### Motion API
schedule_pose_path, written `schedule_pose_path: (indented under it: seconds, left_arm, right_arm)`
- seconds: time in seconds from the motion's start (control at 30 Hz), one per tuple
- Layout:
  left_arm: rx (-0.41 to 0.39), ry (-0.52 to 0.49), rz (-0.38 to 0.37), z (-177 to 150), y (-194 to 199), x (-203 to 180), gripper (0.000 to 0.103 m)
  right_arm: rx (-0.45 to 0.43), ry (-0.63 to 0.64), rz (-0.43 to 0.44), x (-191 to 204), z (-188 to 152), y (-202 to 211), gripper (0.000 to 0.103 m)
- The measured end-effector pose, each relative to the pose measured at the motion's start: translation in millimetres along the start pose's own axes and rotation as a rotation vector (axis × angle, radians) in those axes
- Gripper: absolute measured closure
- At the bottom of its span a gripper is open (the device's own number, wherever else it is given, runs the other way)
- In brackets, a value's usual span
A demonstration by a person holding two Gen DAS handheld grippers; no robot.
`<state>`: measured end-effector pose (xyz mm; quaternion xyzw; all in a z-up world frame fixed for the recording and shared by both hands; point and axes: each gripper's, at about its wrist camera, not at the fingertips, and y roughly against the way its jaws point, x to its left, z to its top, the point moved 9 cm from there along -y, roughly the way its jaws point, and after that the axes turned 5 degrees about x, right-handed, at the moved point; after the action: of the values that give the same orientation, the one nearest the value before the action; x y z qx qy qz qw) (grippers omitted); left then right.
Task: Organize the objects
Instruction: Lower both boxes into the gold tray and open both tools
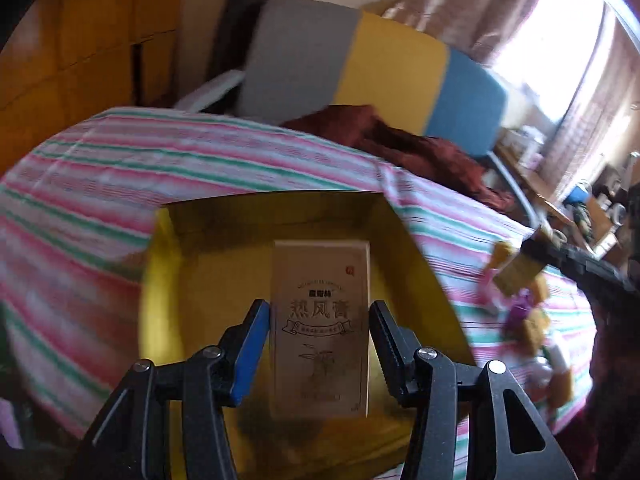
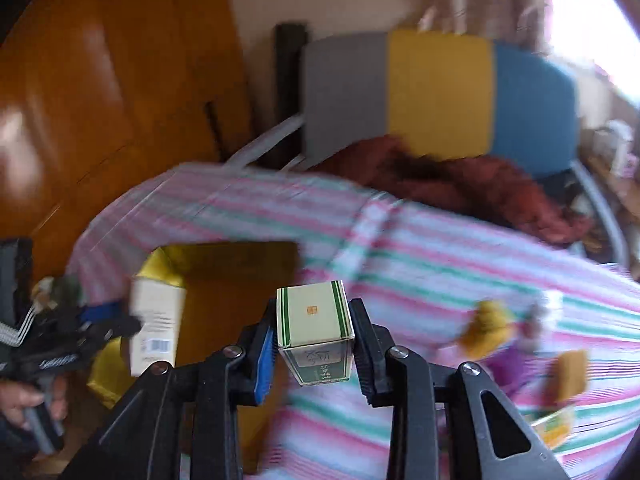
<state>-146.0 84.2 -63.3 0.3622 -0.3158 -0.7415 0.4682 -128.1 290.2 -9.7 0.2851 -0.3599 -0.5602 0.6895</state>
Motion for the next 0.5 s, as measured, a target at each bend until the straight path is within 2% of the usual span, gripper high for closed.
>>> schedule_pose_path:
  seconds: [0.07,0.17,0.2,0.23,0.3,0.33,0.5]
  left_arm:
    - [-0.001,0.024,0.036,-0.6,4.3,22.8,0.052]
    - [-0.032,0.074,0.081,3.4,14.0,47.1,0.048]
    - [-0.048,0.094,0.085,3.8,19.9,53.1,0.04]
    - [-0.069,0.11,0.09,3.4,25.6,58.2,0.029]
    - [-0.109,0.117,0.091,0.4,37.5,62.9,0.021]
    - [-0.121,0.112,0.091,-3.6,41.6,64.0,0.02]
    - [-0.13,0.121,0.099,-21.9,47.2,73.3,0.014]
  right_arm:
    - [0.05,0.009,0.032,24.1,0.2,-21.8,0.07]
    - [0.066,-0.018,0.058,47.9,10.9,-45.3,0.069]
    - [0.061,-0.031,0.086,53.1,16.4,-49.4,0.064]
    - [0.055,-0.043,0.115,60.6,20.7,-51.2,0.055]
    - [0.047,-0.052,0.133,70.3,21.9,-51.6,0.041]
    - [0.048,-0.052,0.139,74.6,20.9,-51.3,0.036]
    - [0.057,-0.042,0.088,77.2,0.7,-48.3,0.032]
